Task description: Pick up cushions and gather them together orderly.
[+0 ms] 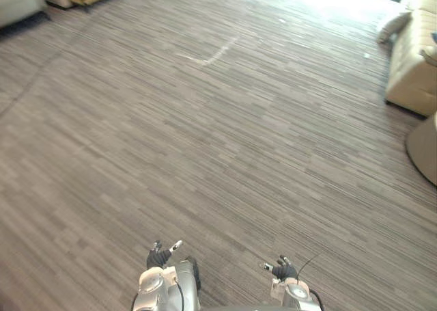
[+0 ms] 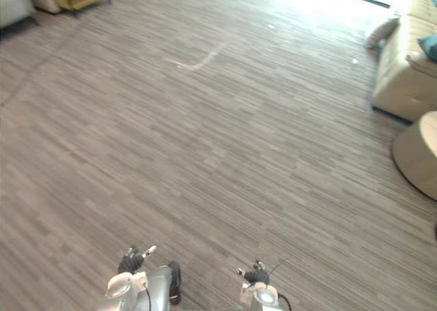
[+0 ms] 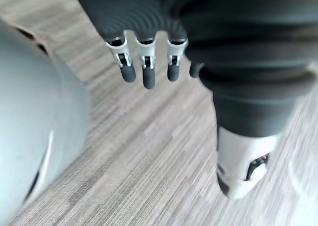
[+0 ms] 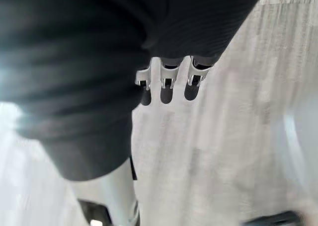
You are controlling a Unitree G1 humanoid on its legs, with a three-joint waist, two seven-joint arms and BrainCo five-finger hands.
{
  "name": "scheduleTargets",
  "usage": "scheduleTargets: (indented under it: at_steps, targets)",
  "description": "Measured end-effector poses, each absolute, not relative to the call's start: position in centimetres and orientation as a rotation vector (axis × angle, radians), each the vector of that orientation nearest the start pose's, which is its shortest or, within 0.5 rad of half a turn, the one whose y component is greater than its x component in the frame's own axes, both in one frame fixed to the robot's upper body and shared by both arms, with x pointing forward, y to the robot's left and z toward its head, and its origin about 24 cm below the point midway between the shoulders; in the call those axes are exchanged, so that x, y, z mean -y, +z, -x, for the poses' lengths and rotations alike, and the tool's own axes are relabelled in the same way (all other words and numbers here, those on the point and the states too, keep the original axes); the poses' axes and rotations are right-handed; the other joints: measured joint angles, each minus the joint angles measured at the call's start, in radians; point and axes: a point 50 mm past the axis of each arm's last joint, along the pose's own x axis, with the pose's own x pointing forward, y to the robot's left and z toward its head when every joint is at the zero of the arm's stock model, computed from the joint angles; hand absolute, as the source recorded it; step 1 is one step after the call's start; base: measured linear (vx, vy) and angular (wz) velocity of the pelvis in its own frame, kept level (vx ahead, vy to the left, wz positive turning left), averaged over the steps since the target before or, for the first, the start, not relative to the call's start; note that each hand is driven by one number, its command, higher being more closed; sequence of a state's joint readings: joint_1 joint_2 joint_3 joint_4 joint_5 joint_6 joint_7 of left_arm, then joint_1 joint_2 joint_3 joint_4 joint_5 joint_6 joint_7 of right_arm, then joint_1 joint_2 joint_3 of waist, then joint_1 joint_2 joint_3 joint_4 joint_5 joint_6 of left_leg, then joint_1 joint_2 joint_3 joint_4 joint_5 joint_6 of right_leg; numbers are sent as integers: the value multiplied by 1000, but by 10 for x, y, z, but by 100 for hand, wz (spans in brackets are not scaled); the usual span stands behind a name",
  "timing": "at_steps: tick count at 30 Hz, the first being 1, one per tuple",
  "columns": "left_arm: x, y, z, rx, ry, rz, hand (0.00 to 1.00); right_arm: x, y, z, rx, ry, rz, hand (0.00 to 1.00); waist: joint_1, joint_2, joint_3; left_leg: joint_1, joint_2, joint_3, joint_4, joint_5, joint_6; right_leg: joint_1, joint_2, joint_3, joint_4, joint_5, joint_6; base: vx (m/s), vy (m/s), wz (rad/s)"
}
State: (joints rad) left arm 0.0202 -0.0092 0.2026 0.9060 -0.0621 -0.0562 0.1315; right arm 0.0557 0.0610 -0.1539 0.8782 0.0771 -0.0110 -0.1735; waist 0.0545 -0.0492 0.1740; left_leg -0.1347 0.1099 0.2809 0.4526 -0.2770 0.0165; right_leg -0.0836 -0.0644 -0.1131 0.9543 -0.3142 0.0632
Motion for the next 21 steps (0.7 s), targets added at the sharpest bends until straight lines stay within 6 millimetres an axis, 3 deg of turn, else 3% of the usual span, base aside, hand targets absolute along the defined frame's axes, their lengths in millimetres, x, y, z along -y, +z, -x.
scheduleTargets:
  at_steps: [3, 5, 6, 7, 8, 9, 10, 11, 12, 14, 15, 16, 18, 21]
  targets:
    - [-176, -141, -148, -890, 307, 86, 0, 164, -139, -141, -895, -338, -122, 0, -10, 16, 2, 159, -1, 41, -80, -62, -8, -133, -59, -161, -6, -19, -26, 516, 120, -34]
    - [-172, -142, -149, -905, 285, 83, 0, 168, -137, -145, -872, -360, -133, 0, -20, 11, 3, 250, -5, 56, -151, -78, -32, -250, -79, -269, -151, -17, -39, 609, 83, 0]
    - [-169, -145, -146, -925, 277, 84, 0, 171, -136, -146, -867, -378, -140, 0, -24, 12, 4, 319, -10, 71, -217, -76, -35, -286, -70, -320, -312, 26, -52, 483, 42, 1]
    - [-168, -146, -144, -932, 274, 82, 0, 172, -136, -146, -868, -381, -142, 0, -28, 12, 4, 340, -15, 72, -238, -75, -38, -290, -64, -329, -361, 47, -54, 650, 27, 17]
    - [-167, -148, -141, -952, 258, 70, 0, 173, -136, -148, -864, -390, -147, 0, -48, 10, 3, 413, -28, 69, -295, -73, -49, -307, -46, -330, -513, 129, -71, 746, -24, 33]
    - [-165, -149, -137, -965, 248, 63, 0, 175, -136, -147, -866, -397, -147, 0, -61, 8, -1, 469, -40, 62, -310, -79, -63, -304, -36, -292, -544, 263, -163, 778, -43, 34]
    - [-164, -150, -136, -968, 244, 61, 0, 177, -136, -147, -865, -398, -145, 0, -64, 11, -3, 487, -35, 62, -308, -76, -75, -303, -34, -284, -515, 273, -212, 961, -110, 10]
    - [-157, -150, -136, -970, 229, 68, 0, 183, -135, -150, -857, -403, -132, 0, -59, 49, -14, 491, 3, 61, -254, -42, -130, -302, -26, -292, -436, 187, -207, 775, -120, 0]
    - [-156, -149, -138, -964, 223, 72, 0, 184, -134, -151, -851, -404, -131, 0, -65, 59, -14, 451, 20, 39, -144, -19, -134, -291, -22, -293, -415, 146, -199, 892, -194, -11]
    - [-157, -150, -138, -965, 249, 97, 0, 185, -133, -153, -845, -398, -125, 0, -65, 95, 2, 247, 109, -55, 341, 182, -125, -185, 37, -277, -475, 94, -200, 637, -150, -25]
    - [-158, -150, -137, -966, 253, 98, 0, 185, -133, -153, -850, -397, -123, 0, -60, 103, 6, 206, 125, -69, 439, 185, -129, -155, 55, -266, -496, 90, -200, 795, -57, -70]
    - [-164, -145, -143, -928, 279, 104, 0, 176, -135, -153, -871, -373, -131, 0, -50, 92, 25, 79, 151, -83, 678, 120, -111, -23, 93, -223, -575, 71, -203, 777, -20, -67]
    - [-172, -140, -148, -887, 295, 92, 0, 163, -137, -152, -884, -342, -150, 0, -37, 58, 33, -46, 137, -69, 673, 58, -73, 116, 94, -173, -667, 54, -186, 598, -3, -71]
    - [-172, -134, -155, -833, 303, 102, 0, 160, -138, -151, -896, -338, -151, 0, -10, 56, 27, -210, 113, -68, 420, 19, -53, 228, 88, -83, -749, 24, -144, 610, 107, -94]
